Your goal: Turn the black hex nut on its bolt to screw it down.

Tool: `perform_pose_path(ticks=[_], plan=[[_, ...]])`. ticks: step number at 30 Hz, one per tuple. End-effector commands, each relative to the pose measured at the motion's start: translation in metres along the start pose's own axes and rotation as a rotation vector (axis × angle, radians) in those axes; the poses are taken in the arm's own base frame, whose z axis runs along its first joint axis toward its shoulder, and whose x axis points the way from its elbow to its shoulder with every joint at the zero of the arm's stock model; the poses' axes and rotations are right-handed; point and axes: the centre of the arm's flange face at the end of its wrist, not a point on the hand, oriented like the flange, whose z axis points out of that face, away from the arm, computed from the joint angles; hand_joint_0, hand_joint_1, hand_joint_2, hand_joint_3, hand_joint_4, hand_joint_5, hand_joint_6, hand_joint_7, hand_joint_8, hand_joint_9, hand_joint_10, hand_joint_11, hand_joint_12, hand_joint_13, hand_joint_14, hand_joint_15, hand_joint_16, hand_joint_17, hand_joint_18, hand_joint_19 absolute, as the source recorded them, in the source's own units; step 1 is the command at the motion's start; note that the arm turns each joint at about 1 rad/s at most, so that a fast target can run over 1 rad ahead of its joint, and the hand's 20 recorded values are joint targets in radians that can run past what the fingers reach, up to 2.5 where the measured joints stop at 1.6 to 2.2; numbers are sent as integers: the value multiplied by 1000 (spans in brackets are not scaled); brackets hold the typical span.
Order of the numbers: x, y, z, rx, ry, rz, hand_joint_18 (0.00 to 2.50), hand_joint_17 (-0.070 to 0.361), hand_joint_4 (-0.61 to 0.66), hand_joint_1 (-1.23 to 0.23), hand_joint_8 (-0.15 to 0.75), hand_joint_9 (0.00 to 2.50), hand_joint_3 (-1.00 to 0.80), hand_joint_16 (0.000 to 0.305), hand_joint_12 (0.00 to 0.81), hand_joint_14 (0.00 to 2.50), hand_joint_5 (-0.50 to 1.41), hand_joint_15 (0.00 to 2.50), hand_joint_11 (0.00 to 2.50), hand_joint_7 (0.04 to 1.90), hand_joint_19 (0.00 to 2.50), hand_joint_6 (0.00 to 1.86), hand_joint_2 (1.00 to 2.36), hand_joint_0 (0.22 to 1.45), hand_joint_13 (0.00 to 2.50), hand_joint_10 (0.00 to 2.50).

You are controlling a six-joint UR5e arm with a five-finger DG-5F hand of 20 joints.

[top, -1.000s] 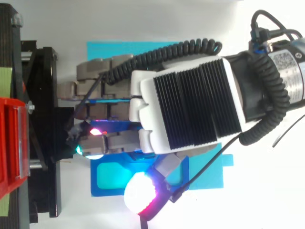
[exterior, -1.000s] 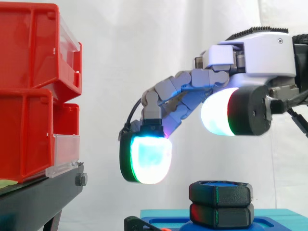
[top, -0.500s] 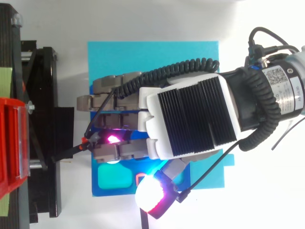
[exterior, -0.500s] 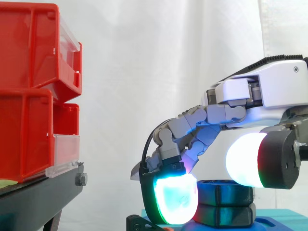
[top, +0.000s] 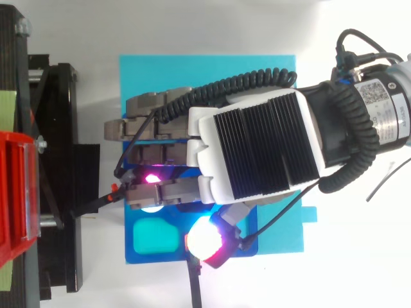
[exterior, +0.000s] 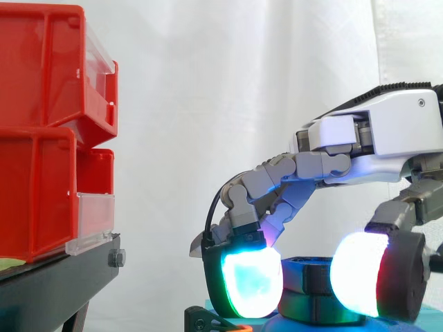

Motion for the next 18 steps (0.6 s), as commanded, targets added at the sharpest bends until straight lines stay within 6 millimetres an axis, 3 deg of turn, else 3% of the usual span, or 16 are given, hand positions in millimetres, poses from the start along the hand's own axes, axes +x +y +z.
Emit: perform_pose_path(ticks=[1,7,11,18], plan=[[1,-2,-1,2,1,0,382,136,206,-526,258,684,-500,61,390,0,-43,0,64,1462,275,501,1000,412,387,2],[0,-2,-1,2,0,-1,375,138,217,-595,263,664,-500,61,392,0,-55,0,68,1428,267,500,1000,406,376,1],[0,-4,-2,5,0,-2,342,123,192,-702,238,636,-500,55,364,0,-65,0,71,1455,277,500,1000,466,355,3],[1,-4,-2,3,1,-2,324,114,182,-765,224,615,-431,51,344,0,-92,0,102,1396,283,547,1006,516,343,3]])
